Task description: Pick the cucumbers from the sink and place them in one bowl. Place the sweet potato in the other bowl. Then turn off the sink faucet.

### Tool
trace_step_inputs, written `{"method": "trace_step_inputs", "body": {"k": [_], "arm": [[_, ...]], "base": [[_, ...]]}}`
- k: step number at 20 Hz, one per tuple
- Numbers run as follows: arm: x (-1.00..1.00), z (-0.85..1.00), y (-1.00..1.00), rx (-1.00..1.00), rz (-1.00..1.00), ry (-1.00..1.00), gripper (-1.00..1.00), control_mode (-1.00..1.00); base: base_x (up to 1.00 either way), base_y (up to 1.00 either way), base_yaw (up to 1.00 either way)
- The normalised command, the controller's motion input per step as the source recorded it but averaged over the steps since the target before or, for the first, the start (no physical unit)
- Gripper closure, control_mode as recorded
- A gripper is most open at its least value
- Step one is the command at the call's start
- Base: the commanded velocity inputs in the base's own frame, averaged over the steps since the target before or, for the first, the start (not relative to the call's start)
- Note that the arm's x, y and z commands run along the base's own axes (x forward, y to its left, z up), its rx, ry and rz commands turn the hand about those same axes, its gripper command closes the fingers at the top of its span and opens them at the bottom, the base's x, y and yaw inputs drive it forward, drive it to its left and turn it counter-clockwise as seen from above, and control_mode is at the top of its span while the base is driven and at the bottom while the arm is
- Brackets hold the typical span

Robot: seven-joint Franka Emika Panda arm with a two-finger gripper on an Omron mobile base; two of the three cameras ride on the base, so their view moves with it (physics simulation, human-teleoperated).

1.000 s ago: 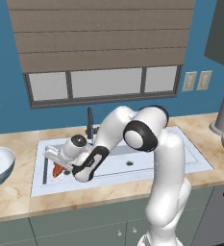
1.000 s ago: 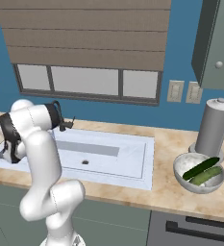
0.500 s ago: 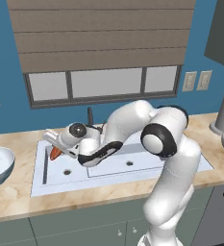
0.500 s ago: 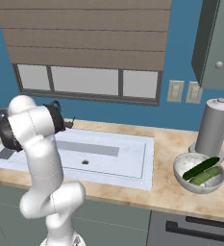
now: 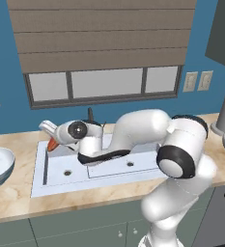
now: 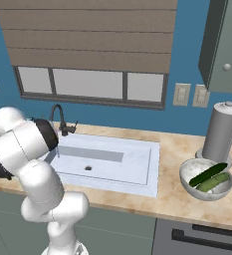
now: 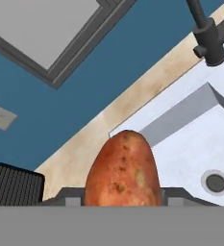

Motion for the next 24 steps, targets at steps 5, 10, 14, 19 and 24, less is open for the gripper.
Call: {"method": "trace_step_inputs", "body": {"k": [5, 10, 14, 19, 24], "arm": [[-0.4, 1.0, -0.17, 0.02, 0.0, 0.01, 1.0, -1.0], [-0.36, 1.0, -0.2, 0.07, 0.0, 0.08, 1.0, -1.0], [-0.21, 1.0, -0.11, 0.07, -0.02, 0.13, 1.0, -1.0], [-0.14, 0.97, 0.04, -0.01, -0.06, 0.36, 1.0, -1.0], [-0.16, 0.43, 0.19, -0.15, -0.03, 0.68, 1.0, -1.0]], "base": [[0.0, 0.0, 0.0], [0.0, 0.0, 0.0], [0.0, 0.0, 0.0], [0.0, 0.0, 0.0], [0.0, 0.0, 0.0]]}}
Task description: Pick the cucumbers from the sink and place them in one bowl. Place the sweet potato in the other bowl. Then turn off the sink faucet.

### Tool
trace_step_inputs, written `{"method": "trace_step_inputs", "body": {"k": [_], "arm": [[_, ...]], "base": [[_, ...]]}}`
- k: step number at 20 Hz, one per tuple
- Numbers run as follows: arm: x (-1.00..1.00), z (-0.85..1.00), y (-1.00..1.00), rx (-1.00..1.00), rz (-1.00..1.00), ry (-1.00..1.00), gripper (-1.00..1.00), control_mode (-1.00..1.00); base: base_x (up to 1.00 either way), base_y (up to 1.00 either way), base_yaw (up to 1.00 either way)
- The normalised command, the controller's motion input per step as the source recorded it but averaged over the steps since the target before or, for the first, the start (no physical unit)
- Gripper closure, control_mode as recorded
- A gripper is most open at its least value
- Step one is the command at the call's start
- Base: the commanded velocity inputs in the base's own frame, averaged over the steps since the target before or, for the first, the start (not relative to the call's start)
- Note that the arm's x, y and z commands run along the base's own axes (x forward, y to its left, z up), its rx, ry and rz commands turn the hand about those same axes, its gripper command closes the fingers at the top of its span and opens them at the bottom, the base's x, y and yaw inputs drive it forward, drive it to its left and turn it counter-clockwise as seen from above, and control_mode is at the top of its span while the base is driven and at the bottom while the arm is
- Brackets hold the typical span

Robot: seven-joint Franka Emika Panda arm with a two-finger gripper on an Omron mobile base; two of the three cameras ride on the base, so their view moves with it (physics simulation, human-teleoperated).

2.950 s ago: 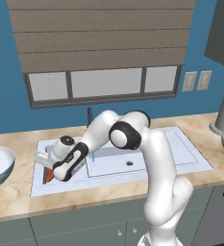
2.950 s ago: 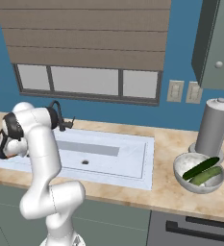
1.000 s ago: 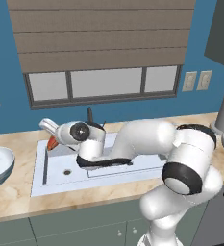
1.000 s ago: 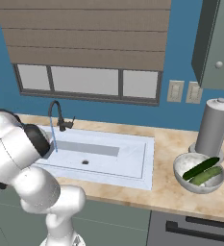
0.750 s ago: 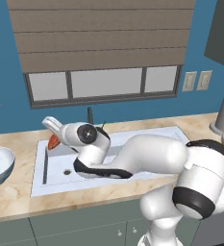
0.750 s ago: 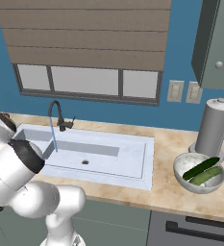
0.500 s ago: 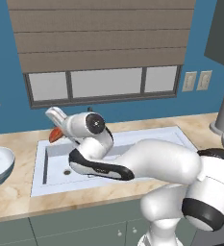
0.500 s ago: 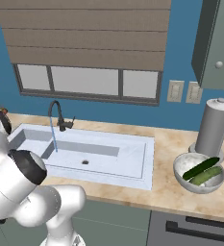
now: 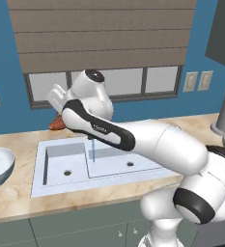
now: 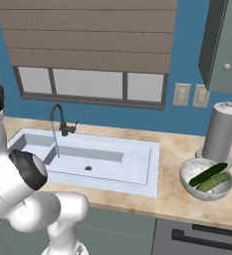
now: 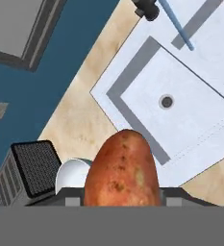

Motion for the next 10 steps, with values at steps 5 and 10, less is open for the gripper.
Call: {"method": "trace_step_inputs", "body": {"k": [5, 10], "arm": [[-0.29, 0.03, 0.29, -0.15, 0.0, 0.58, 1.0, -1.0], [-0.3, -0.01, 0.44, -0.18, -0.09, 0.13, 1.0, -1.0]], "base": [[0.0, 0.0, 0.0], [0.0, 0.0, 0.0]]}}
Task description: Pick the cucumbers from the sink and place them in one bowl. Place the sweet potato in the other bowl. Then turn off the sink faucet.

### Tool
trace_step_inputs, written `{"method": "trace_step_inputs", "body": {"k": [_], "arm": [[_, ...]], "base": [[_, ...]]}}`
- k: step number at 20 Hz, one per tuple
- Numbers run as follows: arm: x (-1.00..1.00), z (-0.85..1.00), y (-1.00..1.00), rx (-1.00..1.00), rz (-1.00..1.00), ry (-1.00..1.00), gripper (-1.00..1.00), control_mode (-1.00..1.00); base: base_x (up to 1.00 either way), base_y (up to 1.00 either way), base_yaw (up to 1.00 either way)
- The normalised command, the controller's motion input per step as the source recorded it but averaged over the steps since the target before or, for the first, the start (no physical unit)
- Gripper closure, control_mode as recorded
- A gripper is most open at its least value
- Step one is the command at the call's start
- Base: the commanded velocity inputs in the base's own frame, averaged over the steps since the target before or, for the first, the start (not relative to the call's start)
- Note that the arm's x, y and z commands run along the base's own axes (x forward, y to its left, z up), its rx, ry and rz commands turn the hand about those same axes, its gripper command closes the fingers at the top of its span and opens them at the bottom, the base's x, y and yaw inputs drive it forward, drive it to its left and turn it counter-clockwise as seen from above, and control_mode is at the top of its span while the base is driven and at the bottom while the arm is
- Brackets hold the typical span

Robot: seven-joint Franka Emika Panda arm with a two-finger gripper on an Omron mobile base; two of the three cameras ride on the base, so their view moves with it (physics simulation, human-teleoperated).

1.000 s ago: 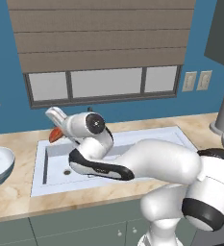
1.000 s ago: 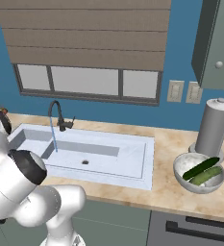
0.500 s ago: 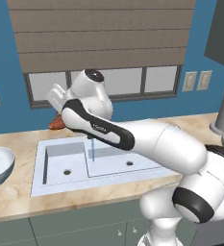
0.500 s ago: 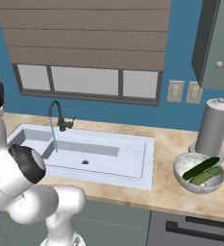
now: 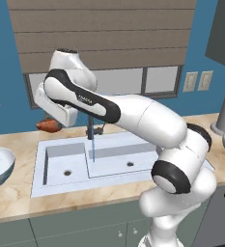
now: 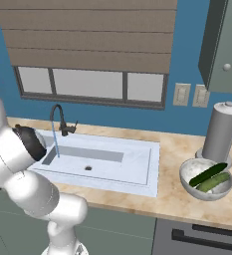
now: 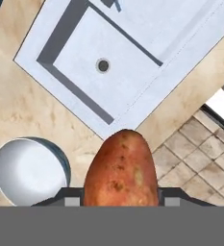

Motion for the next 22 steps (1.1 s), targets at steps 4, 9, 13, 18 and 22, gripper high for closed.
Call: {"method": "trace_step_inputs", "body": {"k": [4, 9, 13, 18, 22], "arm": [[-0.31, -0.23, 0.39, -0.2, -0.18, -0.07, 1.0, -1.0], [-0.3, -0.29, 0.3, -0.15, -0.21, -0.17, 1.0, -1.0], [-0.04, -0.15, 0.32, -0.09, -0.2, -0.06, 1.0, -1.0], [0.0, -0.06, 0.39, 0.0, -0.22, 0.0, 1.0, -1.0], [0.0, 0.0, 0.47, 0.0, -0.24, 0.05, 1.0, -1.0]], "base": [[0.0, 0.0, 0.0], [0.0, 0.0, 0.0], [0.0, 0.0, 0.0], [0.0, 0.0, 0.0], [0.0, 0.0, 0.0]]}}
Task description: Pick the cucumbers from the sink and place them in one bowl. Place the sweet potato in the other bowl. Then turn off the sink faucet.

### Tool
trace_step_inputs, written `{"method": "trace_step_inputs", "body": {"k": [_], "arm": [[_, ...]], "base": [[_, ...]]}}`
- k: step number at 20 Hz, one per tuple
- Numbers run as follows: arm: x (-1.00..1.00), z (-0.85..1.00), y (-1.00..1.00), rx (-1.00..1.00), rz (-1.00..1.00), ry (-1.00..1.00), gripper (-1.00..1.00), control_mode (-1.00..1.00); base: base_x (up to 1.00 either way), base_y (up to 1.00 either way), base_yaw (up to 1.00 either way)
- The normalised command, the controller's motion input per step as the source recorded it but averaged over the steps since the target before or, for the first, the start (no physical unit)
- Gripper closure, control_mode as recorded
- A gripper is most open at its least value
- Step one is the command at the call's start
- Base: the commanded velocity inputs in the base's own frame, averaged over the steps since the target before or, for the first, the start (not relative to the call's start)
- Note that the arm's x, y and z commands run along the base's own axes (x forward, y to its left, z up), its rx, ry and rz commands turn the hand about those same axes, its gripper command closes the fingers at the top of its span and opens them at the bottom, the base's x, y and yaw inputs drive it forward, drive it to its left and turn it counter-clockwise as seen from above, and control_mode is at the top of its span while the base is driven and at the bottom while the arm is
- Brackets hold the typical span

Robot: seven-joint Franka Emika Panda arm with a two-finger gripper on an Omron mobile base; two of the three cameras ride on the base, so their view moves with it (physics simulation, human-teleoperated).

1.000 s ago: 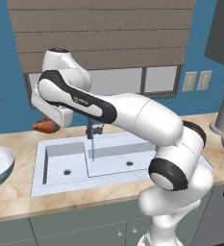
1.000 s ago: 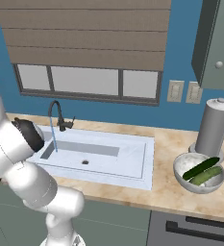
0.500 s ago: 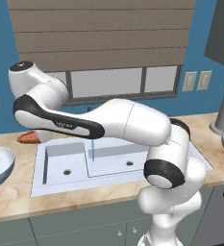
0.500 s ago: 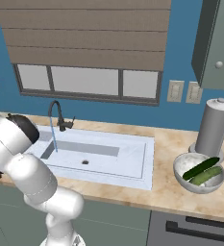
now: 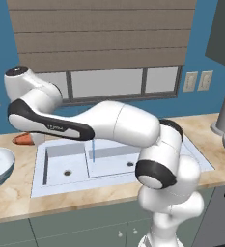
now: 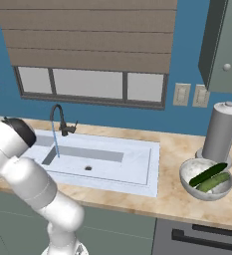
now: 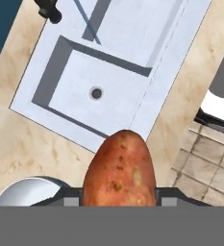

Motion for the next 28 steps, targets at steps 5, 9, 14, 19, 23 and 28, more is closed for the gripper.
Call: {"method": "trace_step_inputs", "body": {"k": [5, 9, 14, 19, 23, 28], "arm": [[0.0, -0.05, 0.57, 0.0, -0.23, 0.07, 1.0, -1.0], [0.0, -0.01, 0.64, 0.0, -0.23, 0.09, 1.0, -1.0], [0.07, 0.0, 0.79, 0.0, -0.24, 0.16, 1.0, -1.0], [0.2, -0.03, 0.83, 0.0, -0.22, 0.29, 1.0, -1.0], [0.31, -0.14, 0.98, -0.06, -0.17, 0.29, 1.0, -1.0], [0.37, -0.33, 0.99, -0.1, -0.16, 0.26, 1.0, -1.0]], "base": [[0.0, 0.0, 0.0], [0.0, 0.0, 0.0], [0.0, 0.0, 0.0], [0.0, 0.0, 0.0], [0.0, 0.0, 0.0], [0.0, 0.0, 0.0]]}}
